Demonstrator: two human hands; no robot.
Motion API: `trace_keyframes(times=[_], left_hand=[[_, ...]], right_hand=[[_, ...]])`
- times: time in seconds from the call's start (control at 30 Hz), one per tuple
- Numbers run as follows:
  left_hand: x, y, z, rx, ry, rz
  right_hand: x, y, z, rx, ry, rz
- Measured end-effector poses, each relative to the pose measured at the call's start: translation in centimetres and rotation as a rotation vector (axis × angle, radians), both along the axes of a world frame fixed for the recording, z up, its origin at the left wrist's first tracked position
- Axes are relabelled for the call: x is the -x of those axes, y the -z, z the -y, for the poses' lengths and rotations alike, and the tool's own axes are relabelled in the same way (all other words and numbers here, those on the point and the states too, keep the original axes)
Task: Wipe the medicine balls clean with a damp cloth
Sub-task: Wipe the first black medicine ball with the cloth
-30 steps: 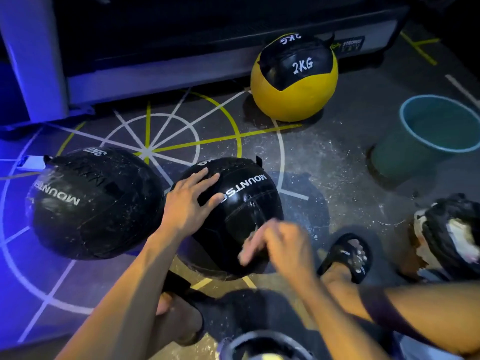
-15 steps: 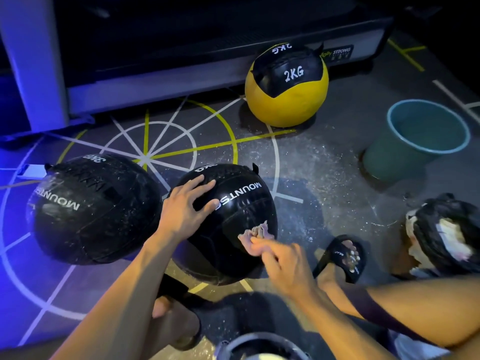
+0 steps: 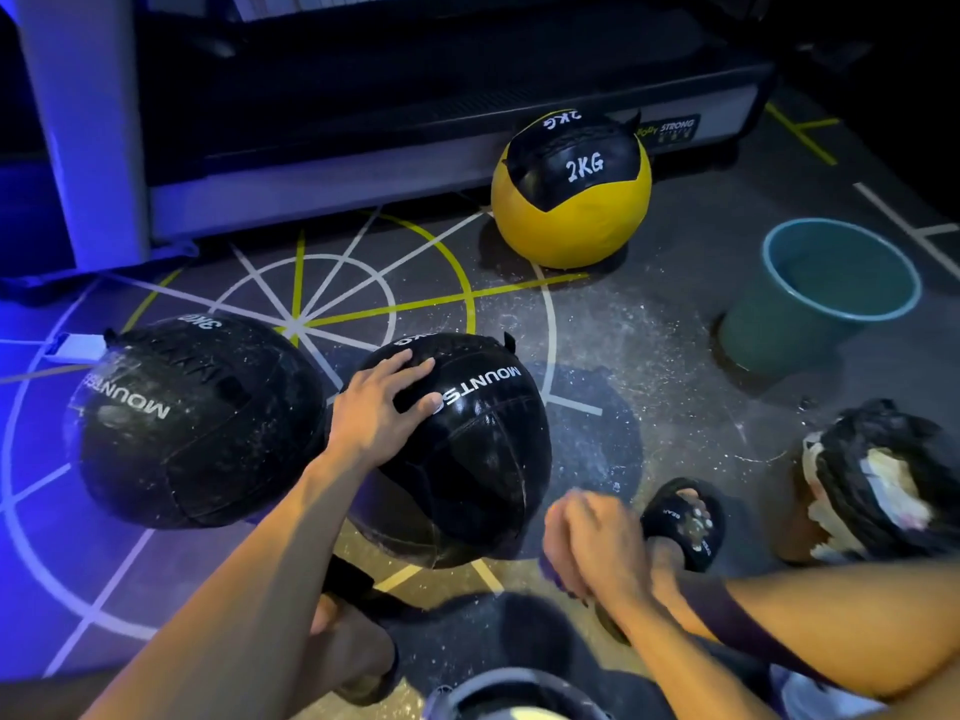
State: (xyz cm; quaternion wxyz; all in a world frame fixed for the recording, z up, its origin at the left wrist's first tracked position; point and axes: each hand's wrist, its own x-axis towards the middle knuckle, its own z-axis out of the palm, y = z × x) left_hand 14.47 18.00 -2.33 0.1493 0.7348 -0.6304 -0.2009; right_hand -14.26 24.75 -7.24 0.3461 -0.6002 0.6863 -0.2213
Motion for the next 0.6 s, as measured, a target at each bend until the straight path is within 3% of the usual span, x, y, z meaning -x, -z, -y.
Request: trace_keyframes(times=[0.07, 0.17, 0.2, 0.27, 0.3, 0.4, 0.5, 0.57, 0.6], left_hand=[[0.3, -0.3, 0.4, -0.007, -0.002, 0.009], [0.8, -0.4, 1.2, -0.015, -0.002, 0.040], [0.9, -0.3, 1.4, -0.021, -0.003, 0.048], [0.8, -0.3, 1.8, -0.030, -0.013, 0.042], [0.7, -0.3, 1.9, -0.038, -0.015, 0.030], [0.2, -0.1, 1.9, -0.036, -0.015, 0.002], [-0.1, -0.1, 1.7, -0.024, -0.010, -0.017], [-0.5, 0.0, 1.6, -0.024, -0.016, -0.044], [-0.8, 0.0, 1.5, -0.021, -0.022, -0.052]], right_hand=[[-0.9, -1.8, 2.1, 0.101, 0.183, 0.119], [-5.4, -5.3, 3.5, 0.287, -0.023, 0.313], [-6.7, -5.0, 3.1, 0.379, -0.184, 0.297], [-7.8, -1.9, 1.0, 0.522, -0.546, -0.044], [-6.9, 0.2, 0.0, 0.565, -0.628, -0.201], [-2.6, 3.0, -3.0, 0.373, -0.675, -0.058], [-1.1, 4.0, -2.6, 0.056, -0.236, 0.077], [-1.1, 2.9, -0.6, -0.128, 0.122, 0.363], [-1.1, 1.8, 0.3, -0.118, 0.260, 0.461]])
